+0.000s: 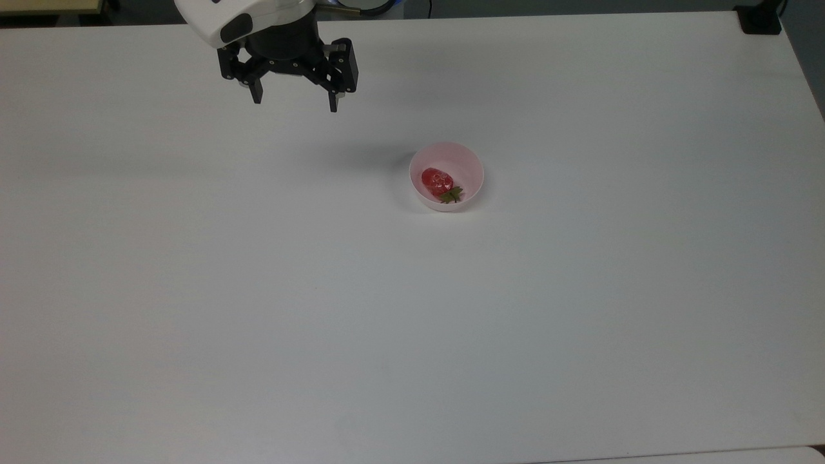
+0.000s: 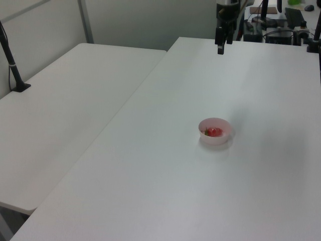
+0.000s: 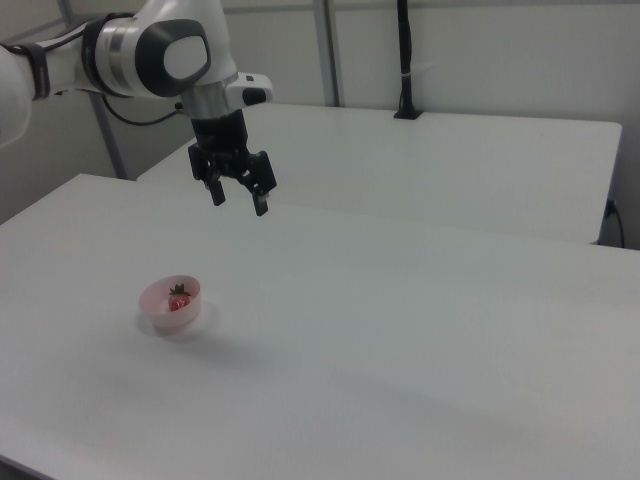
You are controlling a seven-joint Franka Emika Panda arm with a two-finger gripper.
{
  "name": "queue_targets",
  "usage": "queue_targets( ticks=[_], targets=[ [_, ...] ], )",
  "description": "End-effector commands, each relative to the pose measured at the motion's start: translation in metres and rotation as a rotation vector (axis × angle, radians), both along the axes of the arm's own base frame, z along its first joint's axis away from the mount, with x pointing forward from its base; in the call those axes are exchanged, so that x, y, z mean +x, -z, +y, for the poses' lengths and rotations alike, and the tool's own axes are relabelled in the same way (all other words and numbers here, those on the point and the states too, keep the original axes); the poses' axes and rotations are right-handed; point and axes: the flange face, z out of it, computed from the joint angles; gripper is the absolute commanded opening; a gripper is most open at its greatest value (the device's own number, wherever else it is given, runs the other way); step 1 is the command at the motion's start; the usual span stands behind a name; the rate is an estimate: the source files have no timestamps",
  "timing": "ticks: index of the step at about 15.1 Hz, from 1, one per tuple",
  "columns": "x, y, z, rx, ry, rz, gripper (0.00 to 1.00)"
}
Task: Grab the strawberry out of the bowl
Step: 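Move the open gripper over the pink bowl and lower onto the strawberry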
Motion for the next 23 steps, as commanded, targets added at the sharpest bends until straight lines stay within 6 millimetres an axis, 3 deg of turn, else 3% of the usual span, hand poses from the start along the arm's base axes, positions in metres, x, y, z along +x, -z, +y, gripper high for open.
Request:
queue_targets(
  ticks=[1, 8, 11, 17, 20, 23],
  targets=[
    [-0.007, -0.004, 0.006, 0.005, -0.023, 0.017, 1.00],
    [-0.006, -0.001, 0.015, 0.007, -0.041, 0.025, 1.00],
    [-0.003, 0.013, 0.066, 0.003, -0.126, 0.045, 1.00],
    [-0.003, 0.094, 0.166, -0.010, -0.341, 0.179, 0.98],
    [0.001, 0.134, 0.192, -0.012, -0.380, 0.178, 0.84],
    [0.005, 0.162, 0.199, -0.013, -0.394, 0.170, 0.82]
  ],
)
